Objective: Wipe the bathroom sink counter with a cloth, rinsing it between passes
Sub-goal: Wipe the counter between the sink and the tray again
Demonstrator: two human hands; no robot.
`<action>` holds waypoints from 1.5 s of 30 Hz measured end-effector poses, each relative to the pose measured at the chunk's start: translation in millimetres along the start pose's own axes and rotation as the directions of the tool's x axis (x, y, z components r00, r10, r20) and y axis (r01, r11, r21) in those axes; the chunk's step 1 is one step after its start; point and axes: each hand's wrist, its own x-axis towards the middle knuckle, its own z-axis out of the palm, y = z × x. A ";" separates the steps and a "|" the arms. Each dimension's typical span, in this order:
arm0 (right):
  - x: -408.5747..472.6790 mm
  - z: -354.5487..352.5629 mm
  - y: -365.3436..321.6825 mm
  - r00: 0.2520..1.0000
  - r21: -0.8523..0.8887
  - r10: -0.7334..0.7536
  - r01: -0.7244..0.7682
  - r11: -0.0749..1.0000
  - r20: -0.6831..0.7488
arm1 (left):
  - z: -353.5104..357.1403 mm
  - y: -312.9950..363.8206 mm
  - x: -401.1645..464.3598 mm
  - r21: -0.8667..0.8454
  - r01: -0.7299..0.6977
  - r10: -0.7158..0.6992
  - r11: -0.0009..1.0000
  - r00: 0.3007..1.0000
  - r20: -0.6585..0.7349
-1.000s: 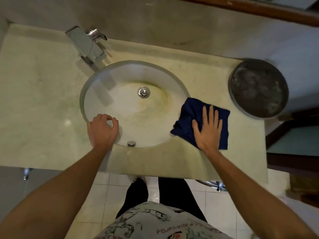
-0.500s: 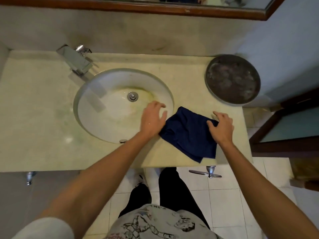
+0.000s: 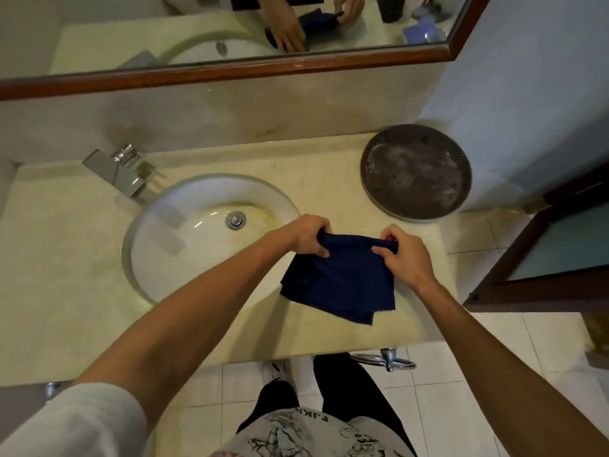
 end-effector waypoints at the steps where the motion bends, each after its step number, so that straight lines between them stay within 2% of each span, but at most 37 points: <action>1: 4.2 -5.4 -4.3 1.000 0.008 -0.025 0.025 1.000 -0.018 | -7.0 -1.6 -0.9 -0.038 -0.009 0.009 0.999 1.000 -0.012; 3: 13.2 -16.8 -10.3 0.996 0.011 -0.075 0.076 0.997 -0.056 | -20.4 -0.7 -4.4 -0.052 -0.046 0.041 0.998 0.995 -0.096; 5: 19.2 -28.4 -12.3 0.987 0.031 -0.124 0.128 0.991 -0.102 | -29.6 6.6 -9.5 0.014 -0.073 0.074 0.997 0.969 -0.237; 9: 9.5 -37.5 -11.2 0.939 -0.020 -0.265 0.267 0.964 -0.219 | -24.9 17.0 -27.8 0.161 -0.150 0.212 0.976 0.839 -0.501; 10: 3.5 -34.2 -5.5 0.940 -0.047 -0.289 0.285 0.957 -0.179 | -16.4 14.5 -33.9 0.187 -0.196 0.265 0.963 0.827 -0.495; 11: -3.5 -30.2 0.8 0.954 -0.070 -0.290 0.285 0.956 -0.078 | -5.6 10.0 -39.8 0.212 -0.247 0.317 0.946 0.844 -0.432; 13: -17.8 -20.6 12.3 0.956 -0.125 -0.209 0.238 0.963 0.208 | 19.9 -5.7 -51.5 0.240 -0.309 0.362 0.920 0.905 -0.224; 14: -23.4 -15.3 17.1 0.947 -0.141 -0.175 0.218 0.966 0.270 | 31.8 -15.0 -57.6 0.221 -0.317 0.358 0.922 0.916 -0.180; 15: -27.9 -9.6 19.2 0.954 -0.133 -0.162 0.199 0.971 0.253 | 42.2 -23.2 -64.6 0.177 -0.308 0.342 0.935 0.916 -0.210; 18: -31.6 6.9 2.1 0.978 -0.175 -0.201 0.206 0.963 0.045 | 62.1 -42.4 -84.8 -0.028 -0.208 0.170 0.978 0.863 -0.476; 19: -29.2 13.0 -6.9 0.972 -0.213 -0.234 0.233 0.949 0.019 | 66.9 -48.4 -90.3 -0.085 -0.163 0.094 0.983 0.844 -0.527; 22: -7.6 28.8 -31.3 0.949 -0.307 -0.287 0.314 0.898 0.131 | 78.3 -71.5 -100.3 -0.180 -0.039 -0.075 0.983 0.805 -0.588; 26: 30.7 52.6 -50.6 0.898 -0.446 -0.197 0.373 0.813 0.392 | 88.7 -108.8 -112.3 -0.287 0.129 -0.279 0.949 0.767 -0.578; 29: 48.0 66.5 -51.1 0.896 -0.456 -0.197 0.380 0.805 0.399 | 97.4 -137.0 -122.3 -0.340 0.253 -0.411 0.906 0.720 -0.558; 35: 68.2 79.5 -56.2 0.945 -0.184 -0.236 0.279 0.942 0.225 | 118.0 -182.3 -151.4 -0.329 0.503 -0.599 0.799 0.621 -0.505; 40: 93.1 82.3 -73.2 0.982 -0.018 -0.186 0.185 0.983 -0.034 | 134.0 -192.7 -173.4 -0.417 0.528 -0.669 0.739 0.504 -0.547; 42: 105.2 86.1 -79.9 0.983 -0.014 -0.133 0.132 0.991 -0.125 | 136.0 -189.3 -174.7 -0.450 0.518 -0.682 0.727 0.474 -0.556; 45: 126.3 104.0 -89.0 0.980 -0.161 -0.088 0.058 0.985 -0.181 | 133.2 -189.4 -173.2 -0.458 0.515 -0.685 0.725 0.475 -0.552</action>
